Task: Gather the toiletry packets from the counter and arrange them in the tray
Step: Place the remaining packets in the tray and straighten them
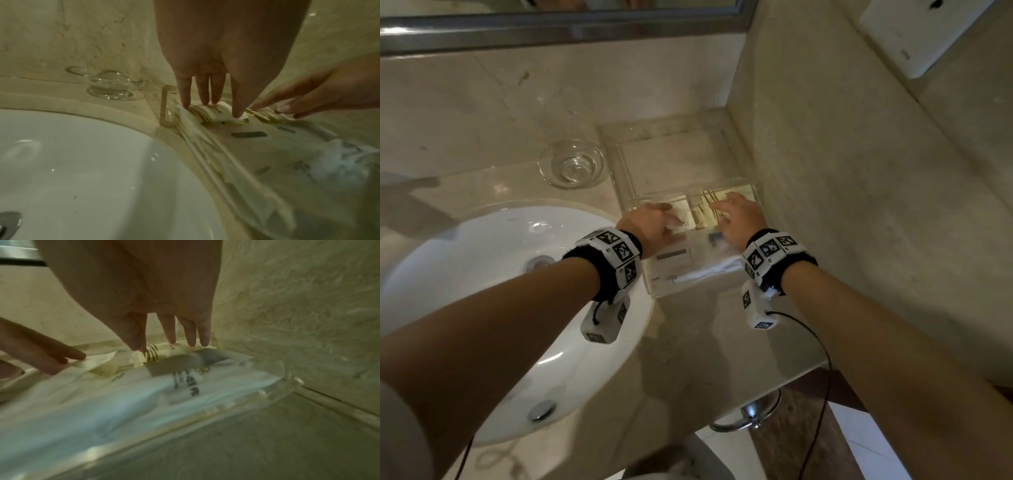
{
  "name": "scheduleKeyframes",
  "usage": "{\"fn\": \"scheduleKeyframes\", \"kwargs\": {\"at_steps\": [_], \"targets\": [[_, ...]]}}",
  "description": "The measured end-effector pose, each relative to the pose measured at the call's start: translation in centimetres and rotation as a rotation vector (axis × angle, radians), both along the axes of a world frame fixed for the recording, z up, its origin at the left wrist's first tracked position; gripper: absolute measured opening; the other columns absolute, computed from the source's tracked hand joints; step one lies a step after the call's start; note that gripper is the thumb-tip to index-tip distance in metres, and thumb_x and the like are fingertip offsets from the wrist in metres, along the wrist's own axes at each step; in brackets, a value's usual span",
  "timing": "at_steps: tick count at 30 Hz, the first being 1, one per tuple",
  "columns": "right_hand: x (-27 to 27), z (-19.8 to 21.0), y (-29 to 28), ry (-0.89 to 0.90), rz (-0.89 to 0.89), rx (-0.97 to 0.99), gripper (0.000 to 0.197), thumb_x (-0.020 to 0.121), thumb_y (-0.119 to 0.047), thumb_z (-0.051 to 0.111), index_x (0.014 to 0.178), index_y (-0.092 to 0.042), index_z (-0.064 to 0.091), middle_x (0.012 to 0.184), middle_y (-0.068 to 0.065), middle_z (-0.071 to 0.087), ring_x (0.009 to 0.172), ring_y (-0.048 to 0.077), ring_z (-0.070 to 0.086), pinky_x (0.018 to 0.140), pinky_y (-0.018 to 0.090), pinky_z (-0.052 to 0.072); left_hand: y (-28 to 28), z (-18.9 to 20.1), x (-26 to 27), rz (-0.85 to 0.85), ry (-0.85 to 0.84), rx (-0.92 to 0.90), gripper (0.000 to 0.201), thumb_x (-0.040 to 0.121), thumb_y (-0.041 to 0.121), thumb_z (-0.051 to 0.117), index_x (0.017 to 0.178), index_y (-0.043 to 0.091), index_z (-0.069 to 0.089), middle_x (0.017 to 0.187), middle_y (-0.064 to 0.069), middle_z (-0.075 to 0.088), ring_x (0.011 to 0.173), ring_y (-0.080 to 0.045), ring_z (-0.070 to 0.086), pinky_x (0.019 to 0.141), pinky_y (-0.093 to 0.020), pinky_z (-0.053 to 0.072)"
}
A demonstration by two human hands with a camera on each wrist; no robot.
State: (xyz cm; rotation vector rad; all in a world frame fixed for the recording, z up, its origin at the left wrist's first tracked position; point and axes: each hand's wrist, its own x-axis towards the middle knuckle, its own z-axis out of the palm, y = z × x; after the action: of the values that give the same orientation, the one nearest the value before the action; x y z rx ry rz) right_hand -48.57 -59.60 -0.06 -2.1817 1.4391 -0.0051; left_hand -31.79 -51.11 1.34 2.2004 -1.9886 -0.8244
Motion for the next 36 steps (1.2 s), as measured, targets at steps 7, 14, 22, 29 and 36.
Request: {"fn": "scheduleKeyframes", "kwargs": {"at_steps": [7, 14, 22, 29, 36], "targets": [[-0.2, -1.4, -0.3, 0.124, 0.095, 0.065, 0.051, 0.092, -0.002, 0.044, 0.137, -0.024, 0.047, 0.158, 0.005, 0.015, 0.144, 0.033, 0.014, 0.117, 0.045, 0.022, 0.1, -0.8, 0.3, -0.102, -0.057, 0.012, 0.031, 0.095, 0.036, 0.041, 0.119, 0.038, 0.061, 0.146, 0.002, 0.040, 0.136, -0.021, 0.035, 0.110, -0.039, 0.033], [-0.8, -0.2, 0.0, -0.052, 0.007, 0.030, 0.044, 0.093, -0.005, 0.042, 0.135, -0.017, 0.050, 0.154, 0.009, 0.026, 0.143, 0.027, 0.022, 0.117, 0.040, 0.024, 0.0, 0.7, 0.1, -0.019, -0.006, 0.017, 0.037, 0.093, 0.035, 0.045, 0.123, 0.020, 0.059, 0.146, -0.001, 0.041, 0.132, -0.022, 0.040, 0.108, -0.032, 0.032], [-2.5, 0.7, 1.1, 0.026, 0.027, 0.039, 0.067, 0.084, -0.038, 0.063, 0.142, -0.020, 0.036, 0.152, 0.004, 0.030, 0.139, 0.024, 0.028, 0.114, 0.039, 0.027, 1.2, 0.2, 0.0, -0.005, 0.082, -0.117, 0.049, 0.085, 0.035, 0.060, 0.129, 0.016, 0.050, 0.139, -0.006, 0.046, 0.131, -0.025, 0.038, 0.109, -0.034, 0.032], [-3.7, 0.8, 3.9, 0.012, -0.353, -0.116, 0.042, 0.091, -0.022, 0.052, 0.129, -0.006, 0.043, 0.137, 0.014, 0.040, 0.124, 0.031, 0.040, 0.100, 0.042, 0.041, 3.4, -1.2, -1.7, -0.184, -0.017, -0.093, 0.085, 0.071, 0.042, 0.073, 0.141, 0.013, 0.035, 0.149, -0.014, 0.028, 0.141, -0.030, 0.020, 0.116, -0.035, 0.014], [-5.2, 1.1, 5.2, -0.126, -0.815, 0.213, 0.051, 0.098, -0.018, 0.036, 0.143, 0.001, 0.023, 0.146, 0.019, 0.035, 0.132, 0.032, 0.039, 0.107, 0.035, 0.032, 4.5, -2.7, -2.6, -0.207, -0.090, -0.051, 0.096, 0.071, 0.040, 0.074, 0.147, 0.019, 0.020, 0.156, -0.012, 0.012, 0.146, -0.030, 0.004, 0.120, -0.040, 0.005]]}}
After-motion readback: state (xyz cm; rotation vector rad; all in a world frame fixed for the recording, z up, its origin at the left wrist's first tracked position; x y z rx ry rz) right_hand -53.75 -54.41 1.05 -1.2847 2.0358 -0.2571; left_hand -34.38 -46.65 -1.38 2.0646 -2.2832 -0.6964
